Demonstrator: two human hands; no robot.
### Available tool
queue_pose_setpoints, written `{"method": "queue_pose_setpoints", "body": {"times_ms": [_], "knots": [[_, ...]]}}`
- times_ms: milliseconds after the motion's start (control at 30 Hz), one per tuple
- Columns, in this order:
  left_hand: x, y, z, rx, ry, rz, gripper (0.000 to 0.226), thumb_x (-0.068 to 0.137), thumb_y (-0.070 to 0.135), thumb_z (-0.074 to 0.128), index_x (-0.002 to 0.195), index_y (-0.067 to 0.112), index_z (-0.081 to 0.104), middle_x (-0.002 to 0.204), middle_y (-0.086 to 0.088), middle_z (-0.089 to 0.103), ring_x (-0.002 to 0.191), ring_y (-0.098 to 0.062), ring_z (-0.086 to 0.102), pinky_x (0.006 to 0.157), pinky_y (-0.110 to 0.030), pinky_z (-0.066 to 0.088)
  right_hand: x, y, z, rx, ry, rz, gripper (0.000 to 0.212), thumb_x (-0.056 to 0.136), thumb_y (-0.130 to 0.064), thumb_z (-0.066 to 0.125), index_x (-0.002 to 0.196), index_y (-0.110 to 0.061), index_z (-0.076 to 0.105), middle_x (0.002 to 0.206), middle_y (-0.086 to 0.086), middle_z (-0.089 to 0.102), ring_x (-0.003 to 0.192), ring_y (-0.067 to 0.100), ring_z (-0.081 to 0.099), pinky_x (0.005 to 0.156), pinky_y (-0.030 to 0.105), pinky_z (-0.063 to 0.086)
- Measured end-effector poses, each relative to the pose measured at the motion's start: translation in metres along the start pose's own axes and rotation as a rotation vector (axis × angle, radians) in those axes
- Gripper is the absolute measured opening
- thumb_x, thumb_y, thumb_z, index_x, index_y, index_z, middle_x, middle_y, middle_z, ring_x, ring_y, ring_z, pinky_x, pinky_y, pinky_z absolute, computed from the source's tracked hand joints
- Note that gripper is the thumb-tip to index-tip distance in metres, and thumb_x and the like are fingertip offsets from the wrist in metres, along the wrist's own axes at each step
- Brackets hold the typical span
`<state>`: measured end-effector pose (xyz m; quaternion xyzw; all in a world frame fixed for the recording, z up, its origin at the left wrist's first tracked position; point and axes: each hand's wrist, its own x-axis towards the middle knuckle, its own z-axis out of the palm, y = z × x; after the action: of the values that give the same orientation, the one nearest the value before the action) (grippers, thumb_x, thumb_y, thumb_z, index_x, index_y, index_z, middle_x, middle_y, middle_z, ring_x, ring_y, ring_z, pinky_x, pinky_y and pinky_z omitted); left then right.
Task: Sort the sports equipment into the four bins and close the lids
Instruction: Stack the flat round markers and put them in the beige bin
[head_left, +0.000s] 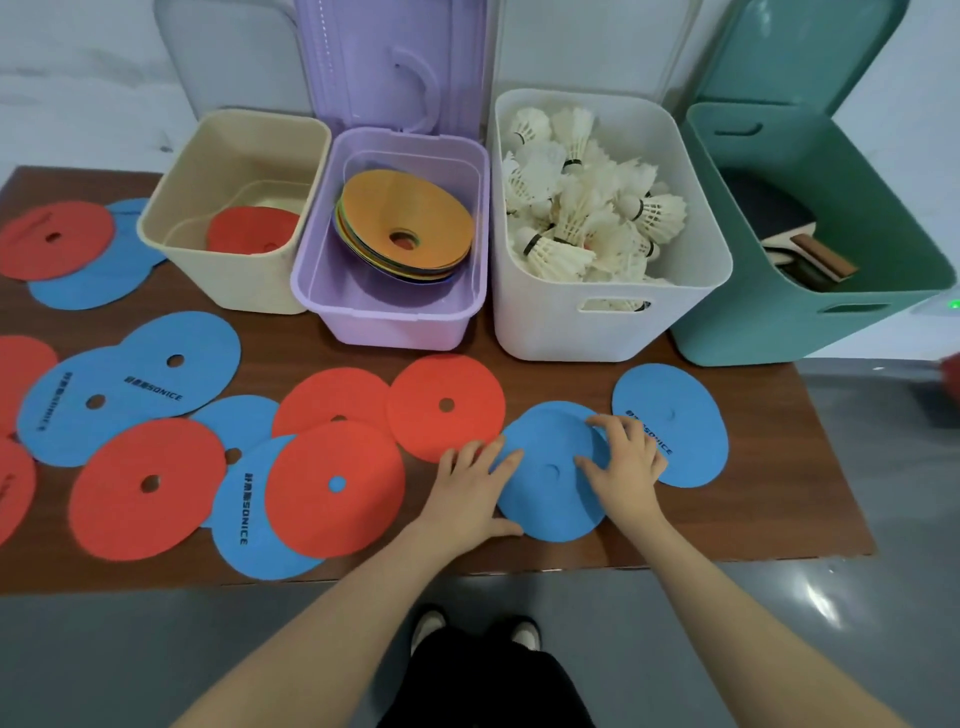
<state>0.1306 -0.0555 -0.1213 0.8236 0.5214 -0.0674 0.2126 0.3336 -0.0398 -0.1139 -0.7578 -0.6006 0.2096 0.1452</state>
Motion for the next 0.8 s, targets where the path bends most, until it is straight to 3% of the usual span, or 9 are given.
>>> {"method": "queue_pose_setpoints", "body": {"times_ms": [200, 300, 367, 433, 567, 667, 800], "knots": [[0.022, 0.011, -0.012, -0.024, 0.006, -0.074, 0.093, 0.08, 0.056, 0.059, 0.149, 0.025, 0.004, 0.157, -0.005, 0.003, 0.14, -0.029, 0.008, 0.111, -0.044, 0.008, 0.025, 0.019, -0.015, -0.065, -0.036, -0.075, 0.047, 0.081, -0.022, 0.065, 0.124, -0.021, 0.047, 0.132, -0.002, 0.044, 0.122, 0.022, 0.035, 0.1, 0.039, 0.018], [0.026, 0.016, -0.01, -0.046, -0.031, -0.094, 0.094, 0.081, 0.054, 0.06, 0.149, 0.026, 0.002, 0.157, -0.001, -0.001, 0.14, -0.031, 0.007, 0.111, -0.047, 0.008, 0.03, 0.029, -0.016, -0.236, -0.168, -0.195, 0.065, 0.085, -0.042, 0.05, 0.143, -0.022, 0.03, 0.151, -0.003, 0.027, 0.135, 0.021, 0.024, 0.107, 0.041, 0.01], [0.026, 0.019, -0.008, -0.082, -0.037, -0.115, 0.093, 0.081, 0.051, 0.061, 0.149, 0.028, 0.002, 0.157, 0.002, -0.004, 0.141, -0.03, 0.004, 0.111, -0.047, 0.009, 0.03, 0.033, -0.013, -0.309, -0.215, -0.205, 0.077, 0.08, -0.056, 0.032, 0.147, -0.021, 0.022, 0.156, -0.002, 0.013, 0.14, 0.021, 0.014, 0.109, 0.043, 0.007], [0.026, 0.022, -0.007, -0.14, -0.044, -0.139, 0.093, 0.08, 0.049, 0.062, 0.149, 0.03, 0.002, 0.157, 0.005, -0.006, 0.141, -0.027, 0.001, 0.11, -0.047, 0.008, 0.029, 0.036, -0.01, -0.288, -0.233, -0.198, 0.081, 0.078, -0.06, 0.026, 0.148, -0.02, 0.018, 0.157, -0.001, 0.006, 0.141, 0.022, 0.009, 0.11, 0.044, 0.006], [0.028, 0.031, -0.006, -0.23, -0.055, -0.208, 0.095, 0.077, 0.06, 0.059, 0.149, 0.032, 0.004, 0.157, 0.009, -0.008, 0.142, -0.023, -0.005, 0.112, -0.048, 0.008, 0.035, 0.04, -0.014, -0.225, -0.255, -0.242, 0.07, 0.087, -0.051, 0.05, 0.144, -0.02, 0.024, 0.157, -0.002, 0.006, 0.141, 0.023, 0.007, 0.111, 0.044, 0.006], [0.029, 0.043, -0.003, -0.224, 0.008, -0.277, 0.091, 0.081, 0.058, 0.055, 0.149, 0.029, 0.002, 0.157, 0.009, -0.005, 0.142, -0.021, -0.003, 0.113, -0.046, 0.008, 0.039, 0.041, -0.017, -0.168, -0.274, -0.263, 0.067, 0.083, -0.043, 0.061, 0.139, -0.02, 0.032, 0.155, -0.002, 0.012, 0.14, 0.022, 0.009, 0.11, 0.043, 0.006], [0.028, 0.053, -0.001, -0.227, 0.043, -0.335, 0.095, 0.083, 0.047, 0.059, 0.149, 0.027, -0.007, 0.157, 0.005, -0.006, 0.143, -0.019, -0.005, 0.112, -0.043, 0.005, 0.033, 0.038, -0.016, -0.014, -0.182, -0.31, 0.055, 0.08, -0.026, 0.069, 0.128, -0.019, 0.042, 0.133, 0.0, 0.041, 0.127, 0.023, 0.031, 0.105, 0.036, 0.012]]}}
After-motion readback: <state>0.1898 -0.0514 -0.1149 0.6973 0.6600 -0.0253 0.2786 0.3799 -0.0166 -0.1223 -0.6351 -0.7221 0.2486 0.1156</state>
